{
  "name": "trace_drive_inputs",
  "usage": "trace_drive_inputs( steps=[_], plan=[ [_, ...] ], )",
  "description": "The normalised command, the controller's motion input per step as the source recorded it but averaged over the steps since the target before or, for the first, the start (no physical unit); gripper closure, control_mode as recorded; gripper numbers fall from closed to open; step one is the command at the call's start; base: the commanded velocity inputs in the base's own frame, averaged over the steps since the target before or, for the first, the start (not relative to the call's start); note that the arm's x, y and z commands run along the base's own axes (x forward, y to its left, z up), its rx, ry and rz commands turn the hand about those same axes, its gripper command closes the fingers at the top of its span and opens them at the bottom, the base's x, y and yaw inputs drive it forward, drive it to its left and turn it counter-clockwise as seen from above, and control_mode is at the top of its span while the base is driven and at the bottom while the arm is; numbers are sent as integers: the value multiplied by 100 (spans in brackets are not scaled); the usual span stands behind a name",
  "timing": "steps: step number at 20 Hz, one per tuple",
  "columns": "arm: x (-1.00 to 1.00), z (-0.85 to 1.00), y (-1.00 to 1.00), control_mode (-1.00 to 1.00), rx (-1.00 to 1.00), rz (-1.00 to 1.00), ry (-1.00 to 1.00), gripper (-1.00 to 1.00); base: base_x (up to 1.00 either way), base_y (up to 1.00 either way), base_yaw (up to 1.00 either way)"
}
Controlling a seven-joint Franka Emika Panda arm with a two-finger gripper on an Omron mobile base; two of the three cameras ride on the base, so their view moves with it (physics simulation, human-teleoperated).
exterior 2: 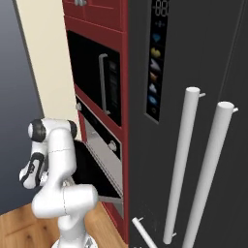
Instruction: Take the baked cake out of the oven and place it on the plate for cooling. Then close the oven door.
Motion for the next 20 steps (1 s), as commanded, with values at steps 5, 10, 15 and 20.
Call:
trace_drive_inputs(
  steps=[5, 10, 15, 20],
  plan=[
    [-43, -61, 57, -100, 2, 4, 14, -100, 0, 0, 0],
    [-95, 65, 0, -100, 21, 0, 0, -100, 0, 0, 0],
    [-73, 100, 0, -100, 27, 1, 0, -100, 0, 0, 0],
    [-15, 100, -15, -100, 27, 0, 0, -100, 0, 0, 0]
  ],
)
